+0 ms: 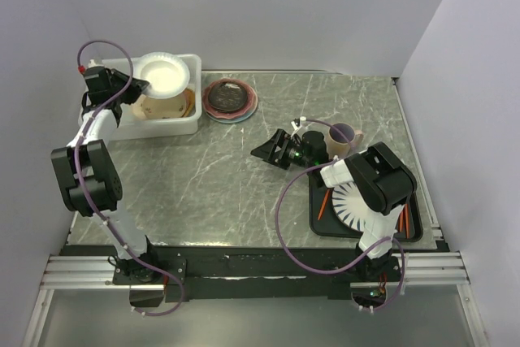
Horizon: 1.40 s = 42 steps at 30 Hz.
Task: Place the plates into the plastic bin on the countertop
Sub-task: Place the plate in the plastic bin.
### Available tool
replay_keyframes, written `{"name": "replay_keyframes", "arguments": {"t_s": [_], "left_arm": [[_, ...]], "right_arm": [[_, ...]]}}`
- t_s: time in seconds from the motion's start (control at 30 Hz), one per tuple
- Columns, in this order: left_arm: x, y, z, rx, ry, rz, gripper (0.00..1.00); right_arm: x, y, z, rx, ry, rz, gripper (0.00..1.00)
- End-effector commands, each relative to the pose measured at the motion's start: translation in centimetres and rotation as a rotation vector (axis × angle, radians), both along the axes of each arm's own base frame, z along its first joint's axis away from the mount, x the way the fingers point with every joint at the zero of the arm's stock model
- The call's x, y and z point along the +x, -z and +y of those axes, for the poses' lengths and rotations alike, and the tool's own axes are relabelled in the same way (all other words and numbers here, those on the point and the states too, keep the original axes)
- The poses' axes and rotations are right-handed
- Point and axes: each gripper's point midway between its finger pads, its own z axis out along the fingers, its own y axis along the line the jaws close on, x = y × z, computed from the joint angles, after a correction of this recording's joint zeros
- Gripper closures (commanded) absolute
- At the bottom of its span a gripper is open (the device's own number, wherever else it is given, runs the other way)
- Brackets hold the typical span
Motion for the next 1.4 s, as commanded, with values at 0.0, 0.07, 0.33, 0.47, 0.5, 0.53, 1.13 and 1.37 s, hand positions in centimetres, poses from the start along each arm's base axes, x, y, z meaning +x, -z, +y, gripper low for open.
{"name": "replay_keyframes", "arguments": {"t_s": [0.0, 0.07, 0.33, 0.47, 0.5, 0.53, 1.13, 1.37], "left_arm": [[1.2, -3.5, 1.3, 0.018, -0.022, -0.109, 0.99], [1.3, -3.2, 1.6, 0.016, -0.025, -0.109, 0.99], [2.0, 0.1, 2.7, 0.04, -0.05, -0.026, 0.99], [2.2, 1.6, 3.0, 0.045, -0.053, 0.014, 0.99], [2.3, 2.1, 3.0, 0.048, -0.053, 0.024, 0.99], [2.4, 2.2, 3.1, 0.047, -0.049, 0.025, 0.99], [2.9, 5.4, 3.5, 0.07, -0.053, 0.132, 0.88], [2.8, 5.5, 3.8, 0.119, -0.08, 0.164, 0.51]], "right_arm": [[1.4, -1.3, 0.3, 0.017, 0.01, -0.055, 0.08], [1.6, -1.2, 0.3, 0.017, 0.012, -0.053, 0.08], [1.6, -0.8, 0.2, 0.001, 0.019, -0.046, 0.08], [1.6, -0.5, 0.3, 0.0, 0.018, -0.041, 0.08], [1.7, -0.5, 0.2, -0.002, 0.019, -0.039, 0.08], [1.6, -0.5, 0.2, -0.003, 0.02, -0.038, 0.08], [1.4, -0.2, 0.4, -0.008, 0.005, -0.033, 0.08], [1.3, -0.1, 0.3, -0.011, 0.006, -0.032, 0.08]]}}
